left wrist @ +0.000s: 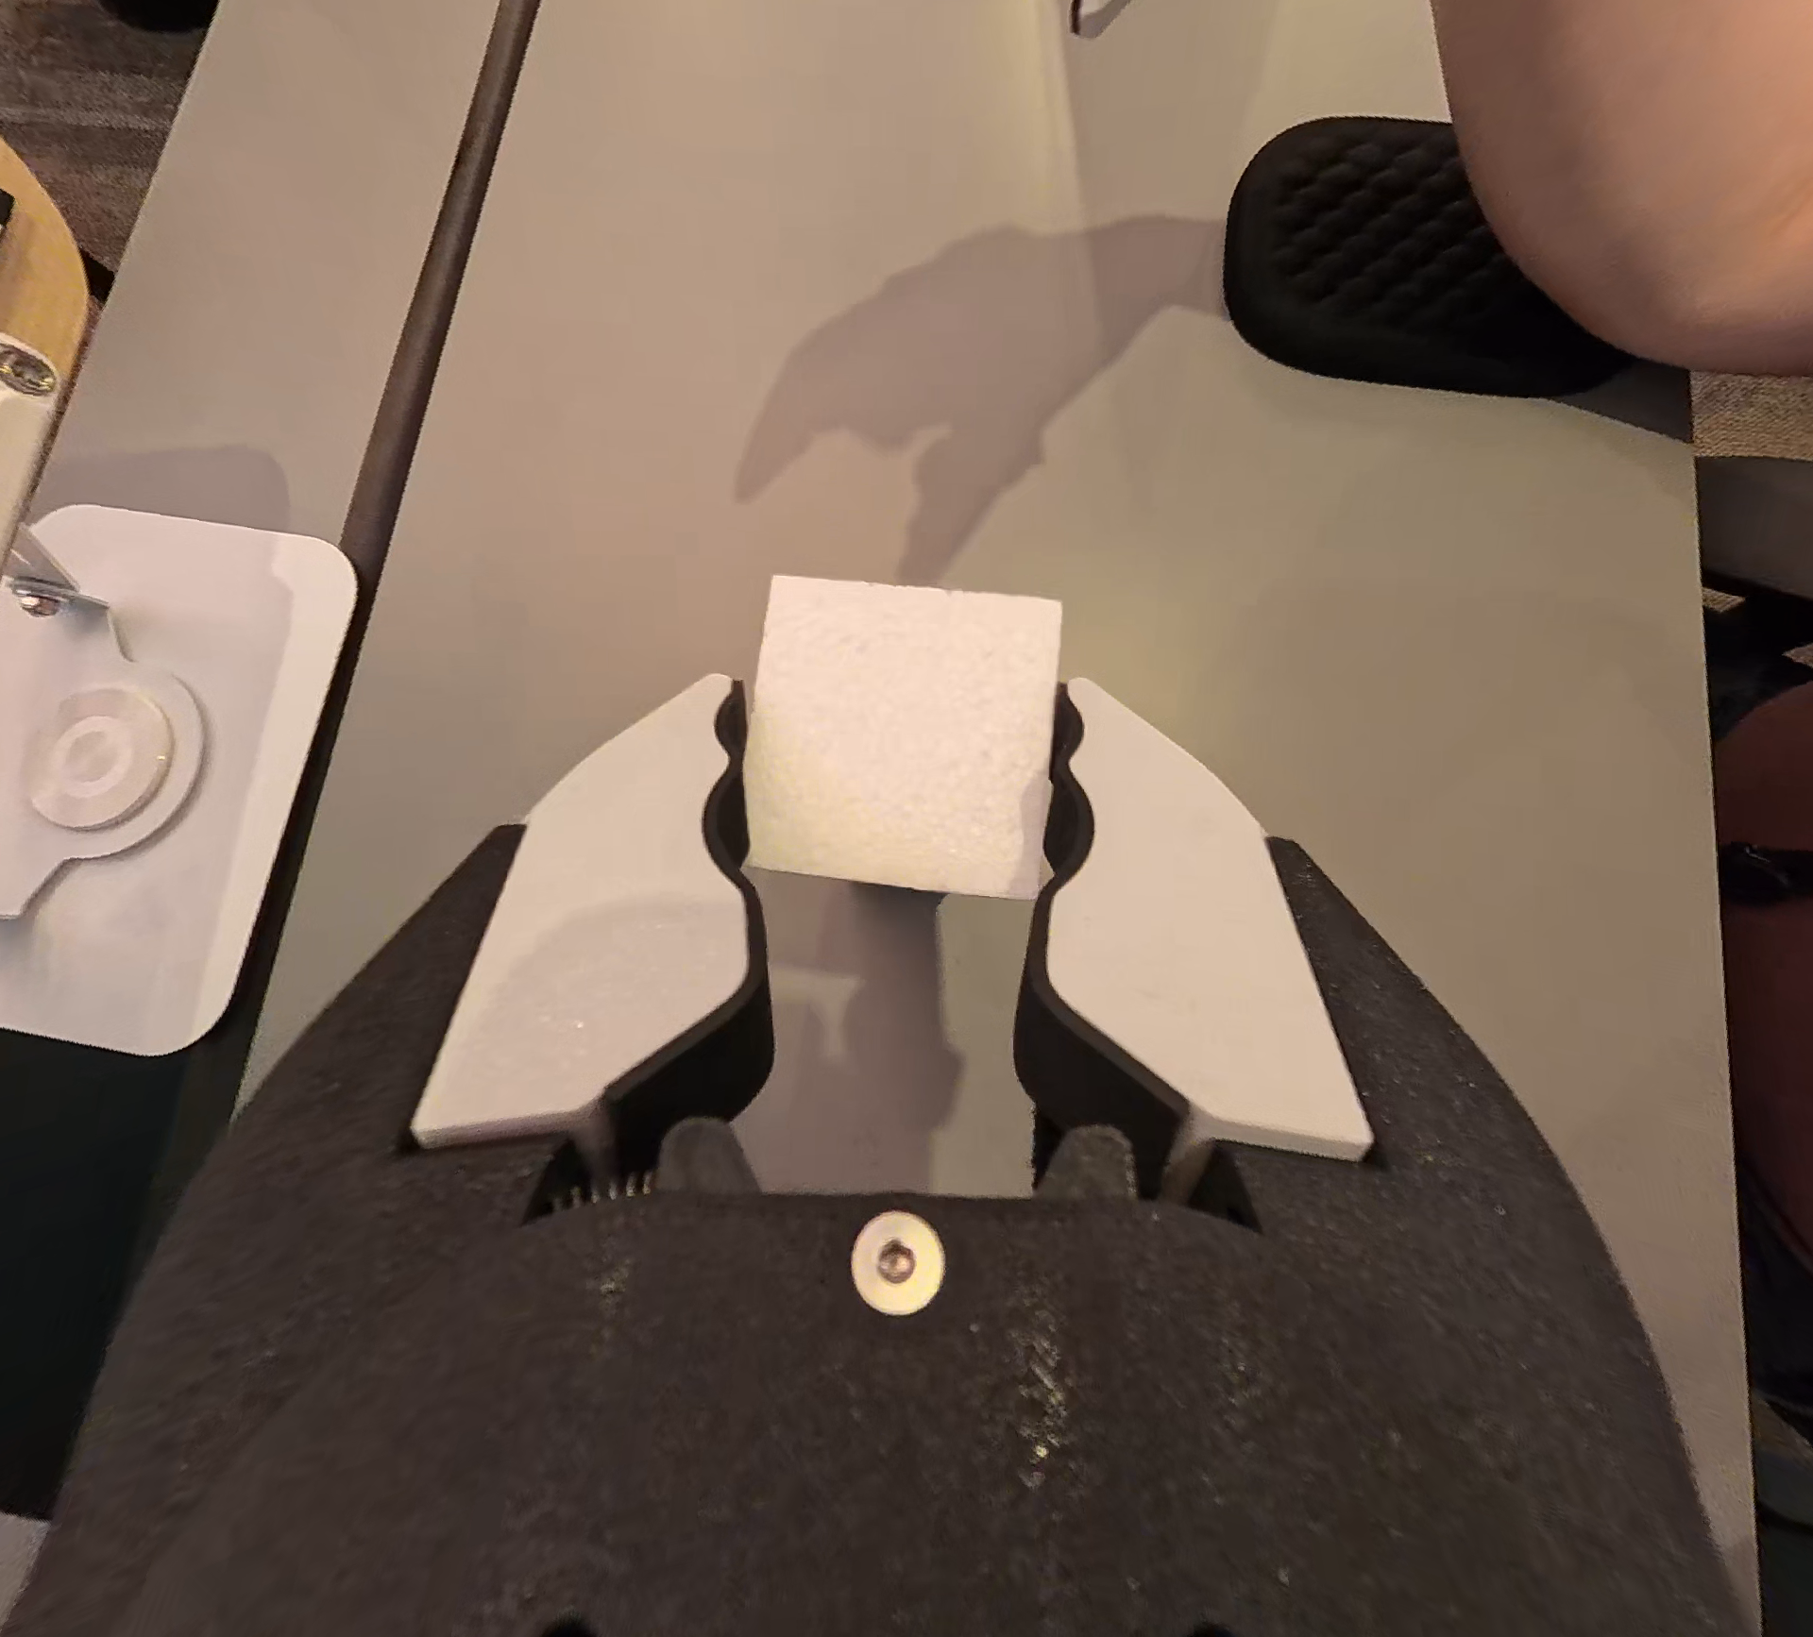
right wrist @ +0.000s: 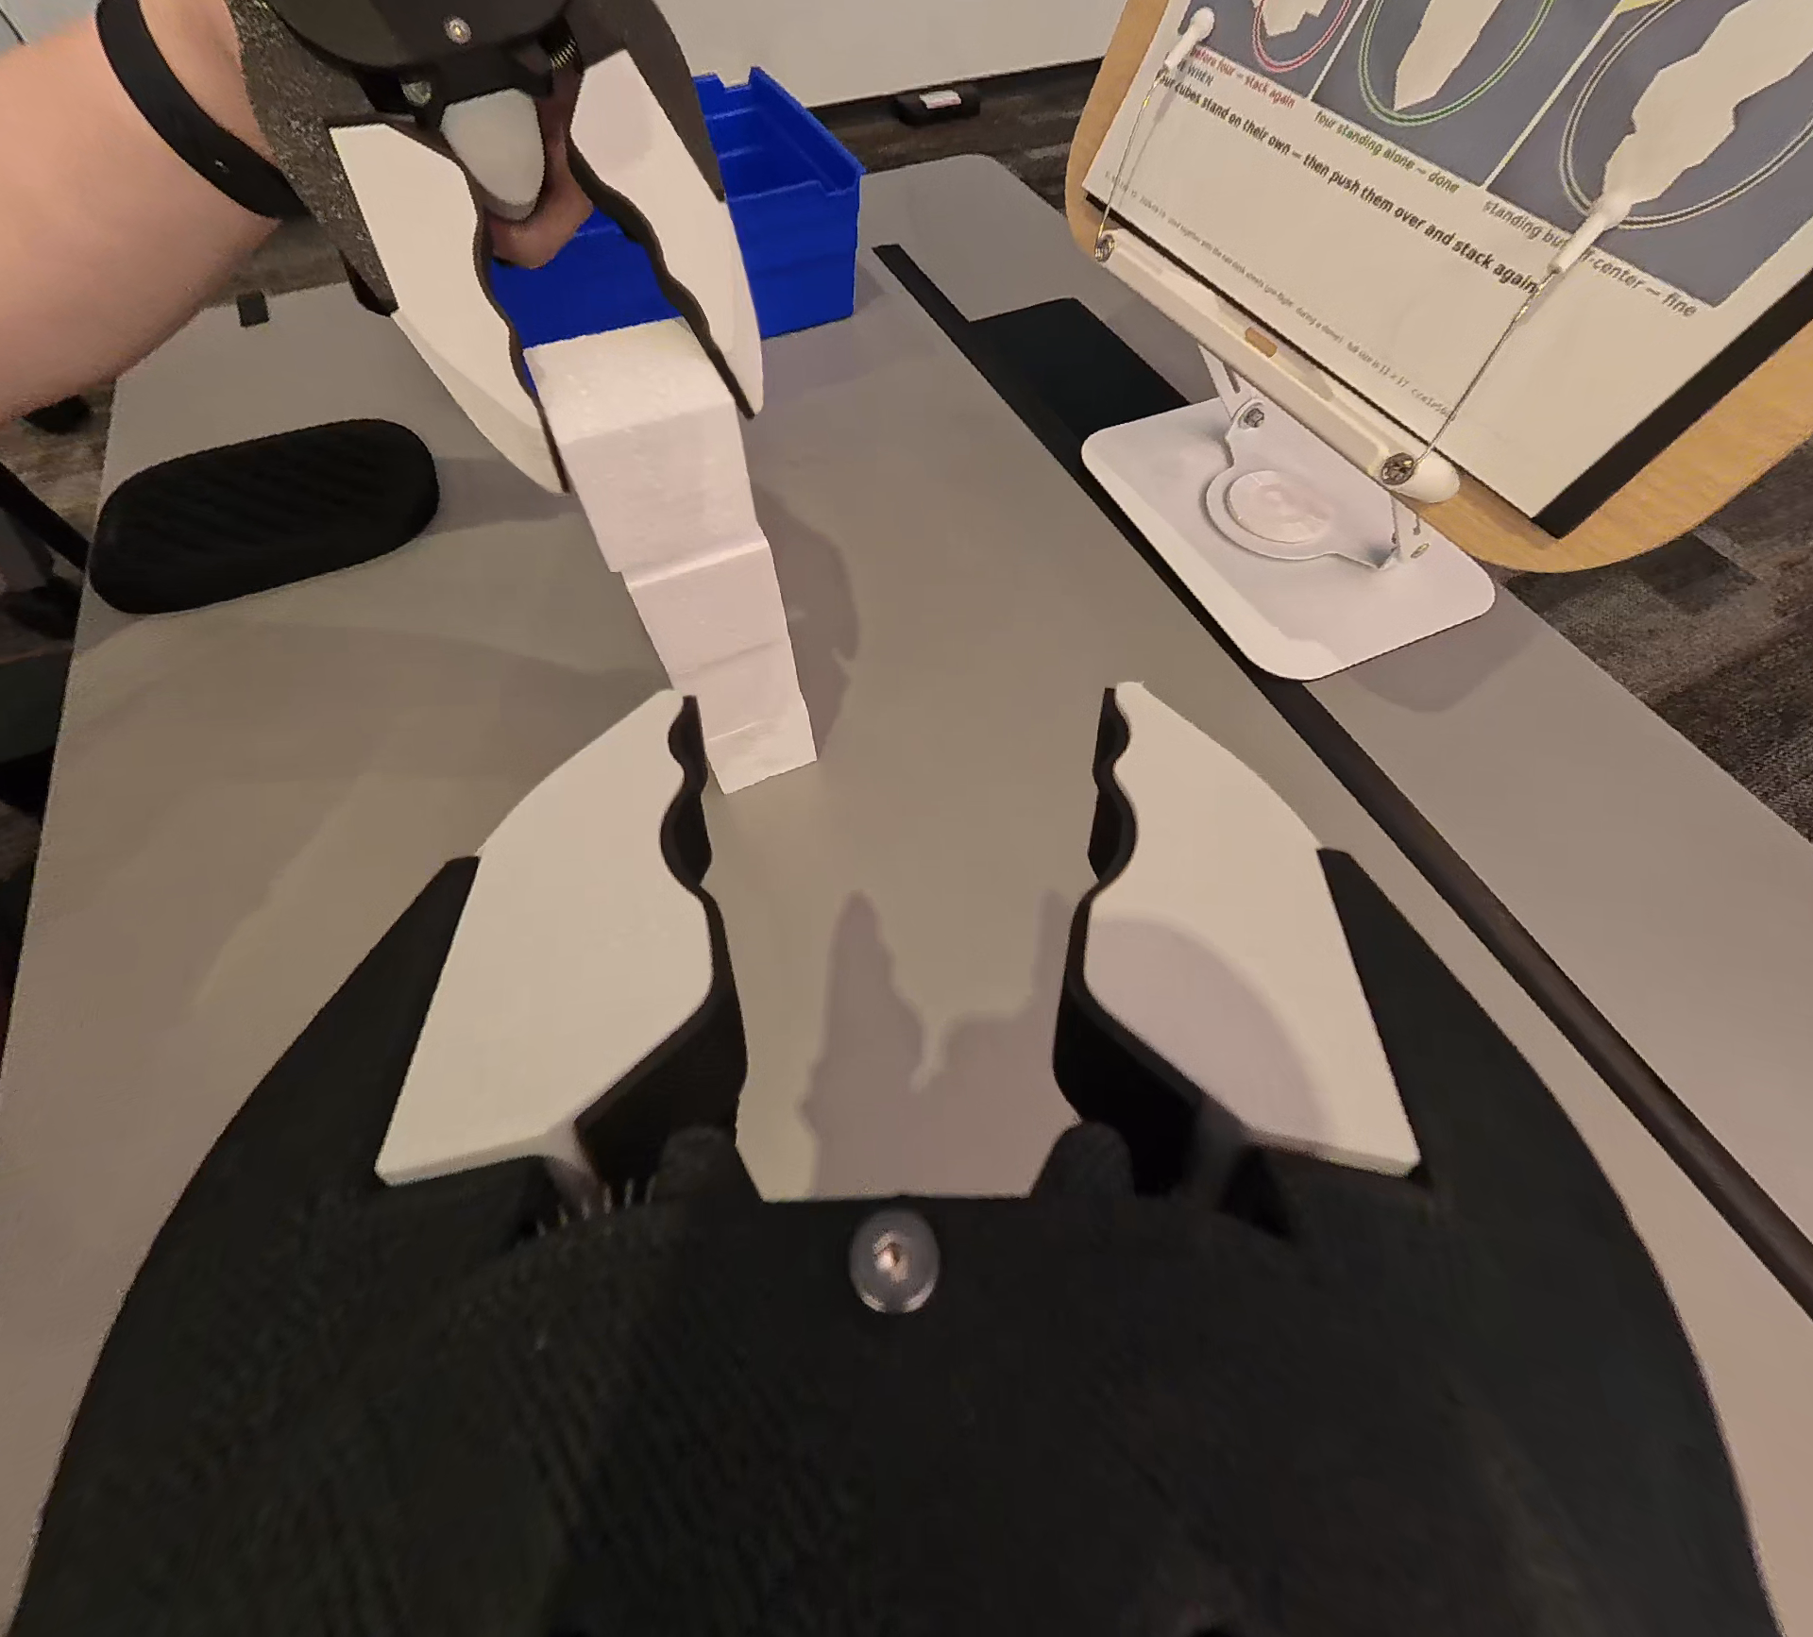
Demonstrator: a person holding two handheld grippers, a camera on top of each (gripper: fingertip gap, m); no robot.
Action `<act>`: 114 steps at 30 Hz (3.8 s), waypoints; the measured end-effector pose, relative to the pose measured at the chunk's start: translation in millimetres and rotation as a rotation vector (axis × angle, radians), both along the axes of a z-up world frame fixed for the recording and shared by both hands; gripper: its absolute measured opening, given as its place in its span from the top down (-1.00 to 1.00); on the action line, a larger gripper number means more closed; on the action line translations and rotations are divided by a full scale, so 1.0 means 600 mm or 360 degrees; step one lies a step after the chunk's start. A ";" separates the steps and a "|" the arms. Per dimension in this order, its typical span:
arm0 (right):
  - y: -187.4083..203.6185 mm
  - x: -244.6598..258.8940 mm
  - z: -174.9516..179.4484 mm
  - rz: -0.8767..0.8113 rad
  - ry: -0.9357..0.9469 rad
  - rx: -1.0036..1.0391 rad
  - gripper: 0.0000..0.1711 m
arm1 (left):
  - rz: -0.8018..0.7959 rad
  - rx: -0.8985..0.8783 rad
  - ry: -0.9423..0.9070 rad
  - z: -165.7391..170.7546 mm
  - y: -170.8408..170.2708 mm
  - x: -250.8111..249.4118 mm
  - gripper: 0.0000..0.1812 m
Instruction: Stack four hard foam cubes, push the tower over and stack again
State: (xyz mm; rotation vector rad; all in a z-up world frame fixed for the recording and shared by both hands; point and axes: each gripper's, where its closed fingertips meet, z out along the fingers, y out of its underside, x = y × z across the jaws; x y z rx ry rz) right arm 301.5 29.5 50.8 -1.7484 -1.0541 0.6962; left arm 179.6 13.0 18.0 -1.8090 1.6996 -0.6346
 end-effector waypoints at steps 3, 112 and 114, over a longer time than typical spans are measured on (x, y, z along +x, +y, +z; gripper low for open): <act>0.002 -0.003 -0.007 0.0008 -0.0016 -0.0016 0.10 | -0.0007 0.0019 0.0020 -0.006 0.002 0.000 0.35; 0.070 0.224 0.009 -0.0677 0.0263 0.0029 0.99 | 0.0692 -0.0078 0.0326 -0.188 0.024 -0.109 1.00; 0.069 0.222 0.009 -0.0668 0.0271 0.0029 0.99 | 0.0691 -0.0086 0.0334 -0.190 0.023 -0.108 1.00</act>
